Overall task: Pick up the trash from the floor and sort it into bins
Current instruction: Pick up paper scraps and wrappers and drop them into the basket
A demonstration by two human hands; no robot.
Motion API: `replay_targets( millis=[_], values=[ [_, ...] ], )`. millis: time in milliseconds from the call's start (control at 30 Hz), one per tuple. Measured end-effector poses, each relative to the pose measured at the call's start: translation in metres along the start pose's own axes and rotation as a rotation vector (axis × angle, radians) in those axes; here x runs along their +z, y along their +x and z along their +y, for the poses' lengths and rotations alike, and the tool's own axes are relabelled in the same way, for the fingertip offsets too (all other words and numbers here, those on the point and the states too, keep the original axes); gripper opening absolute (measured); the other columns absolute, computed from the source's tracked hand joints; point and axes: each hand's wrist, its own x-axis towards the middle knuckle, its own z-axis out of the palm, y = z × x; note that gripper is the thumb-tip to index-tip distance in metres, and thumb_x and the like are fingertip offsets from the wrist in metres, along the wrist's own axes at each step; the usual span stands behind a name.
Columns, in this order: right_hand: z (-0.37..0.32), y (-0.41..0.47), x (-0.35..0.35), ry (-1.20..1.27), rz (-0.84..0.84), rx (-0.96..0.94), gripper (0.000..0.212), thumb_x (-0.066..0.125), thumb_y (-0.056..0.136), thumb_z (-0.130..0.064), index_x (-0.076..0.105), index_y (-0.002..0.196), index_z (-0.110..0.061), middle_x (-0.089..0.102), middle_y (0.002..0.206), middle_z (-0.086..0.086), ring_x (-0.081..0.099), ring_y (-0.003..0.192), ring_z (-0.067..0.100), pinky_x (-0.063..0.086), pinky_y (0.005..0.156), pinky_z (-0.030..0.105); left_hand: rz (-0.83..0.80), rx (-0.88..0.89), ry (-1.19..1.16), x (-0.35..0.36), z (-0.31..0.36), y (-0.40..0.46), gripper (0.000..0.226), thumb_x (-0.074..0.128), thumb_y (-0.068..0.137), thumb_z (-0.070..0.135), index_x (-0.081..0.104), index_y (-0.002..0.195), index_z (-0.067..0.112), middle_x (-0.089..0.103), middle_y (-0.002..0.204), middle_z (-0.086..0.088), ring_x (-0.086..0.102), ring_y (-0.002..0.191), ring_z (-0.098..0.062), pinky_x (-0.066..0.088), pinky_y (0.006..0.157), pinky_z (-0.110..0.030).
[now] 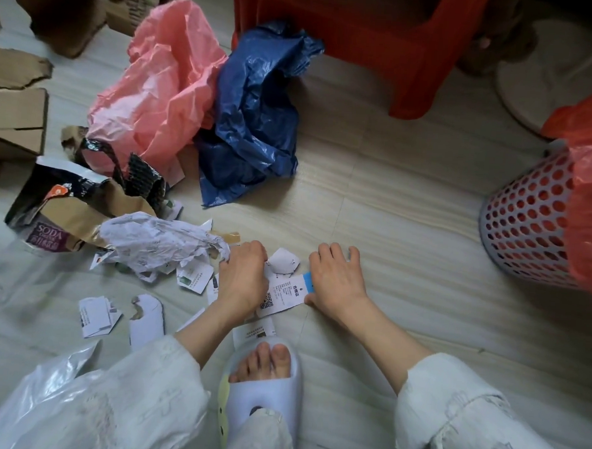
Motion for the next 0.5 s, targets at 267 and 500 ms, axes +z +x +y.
replay_targets(
  millis=[267,500],
  values=[
    [0.027,-0.027,-0.01,0.245,-0.082,-0.011,0.025,0.047,0.09,-0.011,0.051,0.115,-0.011,0.051,0.119,0.01,0.051,0.108,0.03,0.038,0.079,0.036,0.014,0.075,-0.249,-0.018,0.008,-0.009,0.019,0.052,0.082,0.002,0.053,0.098,0.013,0.063,0.098,-0.008,0.056,0.09,-0.028,0.044,0.07,-0.035],
    [0.088,-0.072,-0.09,0.519,0.096,0.148,0.016,0.046,0.092,-0.021,0.06,0.096,-0.013,0.064,0.104,0.013,0.057,0.097,0.033,0.038,0.069,0.033,0.208,0.331,-0.351,-0.098,0.087,-0.011,0.012,0.058,0.088,0.013,0.06,0.098,0.007,0.064,0.1,-0.011,0.058,0.089,-0.026,0.044,0.073,-0.032]
  ],
)
